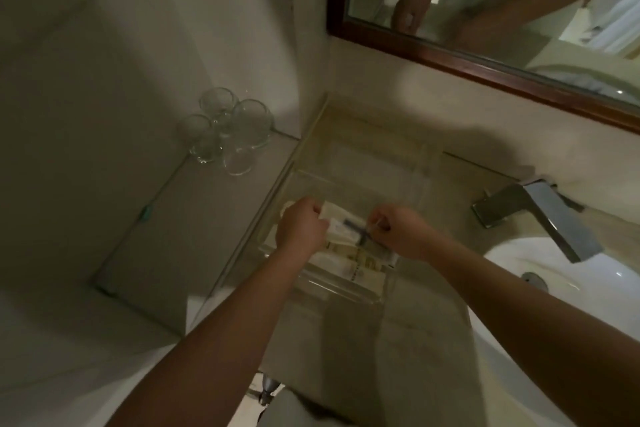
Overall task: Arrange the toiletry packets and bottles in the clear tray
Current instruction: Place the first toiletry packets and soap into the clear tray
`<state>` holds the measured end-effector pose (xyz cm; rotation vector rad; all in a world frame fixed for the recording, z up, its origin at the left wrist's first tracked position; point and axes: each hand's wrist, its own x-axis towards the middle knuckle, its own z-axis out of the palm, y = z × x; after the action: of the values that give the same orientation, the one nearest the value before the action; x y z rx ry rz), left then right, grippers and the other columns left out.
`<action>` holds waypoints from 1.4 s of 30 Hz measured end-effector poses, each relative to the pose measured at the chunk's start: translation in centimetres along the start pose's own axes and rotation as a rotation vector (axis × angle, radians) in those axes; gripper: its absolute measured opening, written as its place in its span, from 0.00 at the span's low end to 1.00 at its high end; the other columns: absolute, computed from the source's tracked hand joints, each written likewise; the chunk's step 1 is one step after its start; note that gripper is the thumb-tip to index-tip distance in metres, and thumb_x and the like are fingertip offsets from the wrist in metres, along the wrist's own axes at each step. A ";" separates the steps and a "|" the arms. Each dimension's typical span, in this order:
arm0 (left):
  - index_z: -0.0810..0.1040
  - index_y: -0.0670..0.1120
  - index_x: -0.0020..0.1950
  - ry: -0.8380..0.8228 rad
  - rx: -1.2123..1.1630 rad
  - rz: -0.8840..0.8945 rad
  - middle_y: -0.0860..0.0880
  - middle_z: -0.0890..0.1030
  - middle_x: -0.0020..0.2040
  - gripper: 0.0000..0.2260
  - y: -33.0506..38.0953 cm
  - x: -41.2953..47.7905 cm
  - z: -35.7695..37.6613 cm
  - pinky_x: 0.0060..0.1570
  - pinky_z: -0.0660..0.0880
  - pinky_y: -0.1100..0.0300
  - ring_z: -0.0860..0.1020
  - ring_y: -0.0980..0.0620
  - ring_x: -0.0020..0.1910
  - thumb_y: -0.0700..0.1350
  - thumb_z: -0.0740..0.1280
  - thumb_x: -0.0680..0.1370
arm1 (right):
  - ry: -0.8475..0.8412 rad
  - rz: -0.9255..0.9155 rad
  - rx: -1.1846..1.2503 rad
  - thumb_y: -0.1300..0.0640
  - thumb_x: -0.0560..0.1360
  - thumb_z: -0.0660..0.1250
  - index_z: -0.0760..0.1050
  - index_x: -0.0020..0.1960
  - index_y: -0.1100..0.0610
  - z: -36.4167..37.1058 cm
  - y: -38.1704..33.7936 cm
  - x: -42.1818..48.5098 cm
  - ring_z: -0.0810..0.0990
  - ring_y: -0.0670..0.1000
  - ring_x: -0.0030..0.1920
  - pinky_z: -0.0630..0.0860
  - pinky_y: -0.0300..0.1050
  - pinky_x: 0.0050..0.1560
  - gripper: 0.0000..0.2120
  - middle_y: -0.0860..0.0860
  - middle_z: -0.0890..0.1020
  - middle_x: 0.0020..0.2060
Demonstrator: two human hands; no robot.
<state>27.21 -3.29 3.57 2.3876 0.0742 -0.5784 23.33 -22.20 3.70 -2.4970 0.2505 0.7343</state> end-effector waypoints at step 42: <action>0.48 0.51 0.78 -0.268 0.649 0.519 0.44 0.47 0.79 0.27 -2.2 -4.9 4.7 0.74 0.50 0.45 0.47 0.42 0.77 0.55 0.51 0.81 | 0.362 0.069 -0.266 0.49 0.75 0.66 0.76 0.55 0.49 4.5 0.4 -3.6 0.74 0.54 0.54 0.70 0.47 0.48 0.10 0.51 0.81 0.52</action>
<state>20.50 -4.06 1.15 2.7386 -0.9526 -0.7325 18.18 -19.99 2.26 -2.8809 0.3910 0.3535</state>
